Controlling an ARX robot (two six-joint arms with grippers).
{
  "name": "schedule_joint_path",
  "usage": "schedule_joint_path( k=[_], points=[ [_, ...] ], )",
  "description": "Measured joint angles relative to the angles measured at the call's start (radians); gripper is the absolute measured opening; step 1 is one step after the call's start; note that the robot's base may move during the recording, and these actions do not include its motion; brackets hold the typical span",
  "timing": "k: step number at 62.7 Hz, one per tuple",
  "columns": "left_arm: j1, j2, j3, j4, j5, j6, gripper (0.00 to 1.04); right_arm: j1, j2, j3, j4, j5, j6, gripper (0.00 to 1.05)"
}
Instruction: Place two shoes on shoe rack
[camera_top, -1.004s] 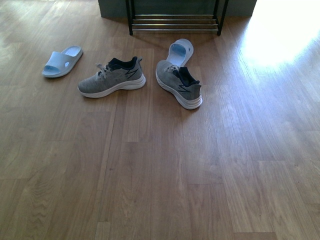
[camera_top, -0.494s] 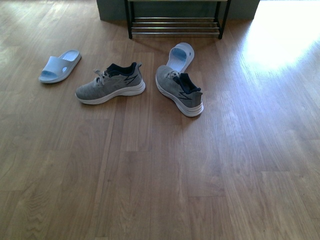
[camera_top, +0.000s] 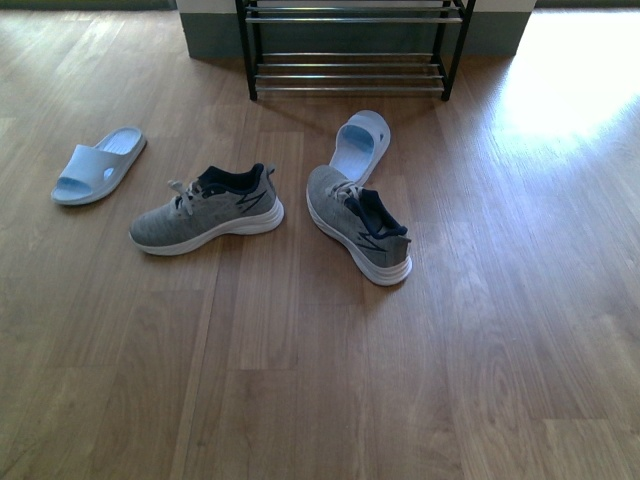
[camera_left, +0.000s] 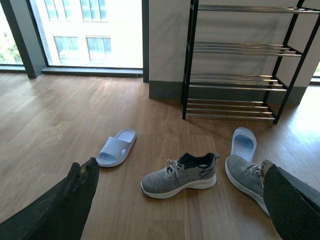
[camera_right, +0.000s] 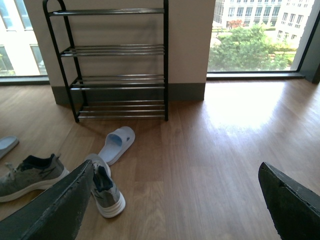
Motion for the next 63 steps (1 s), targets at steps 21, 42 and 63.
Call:
schedule_joint_path(
  k=[21,42,63],
  points=[
    [0.0,0.0,0.0,0.0,0.0,0.0,0.95,0.0,0.0,0.0,0.0,0.001,0.0,0.96],
    [0.001,0.0,0.0,0.0,-0.003,0.0,0.95,0.0,0.001,0.0,0.0,-0.003,0.0,0.96],
    [0.001,0.0,0.0,0.0,0.0,0.0,0.95,-0.031,0.167,0.033,-0.031,-0.2,-0.05,0.96]
  ],
)
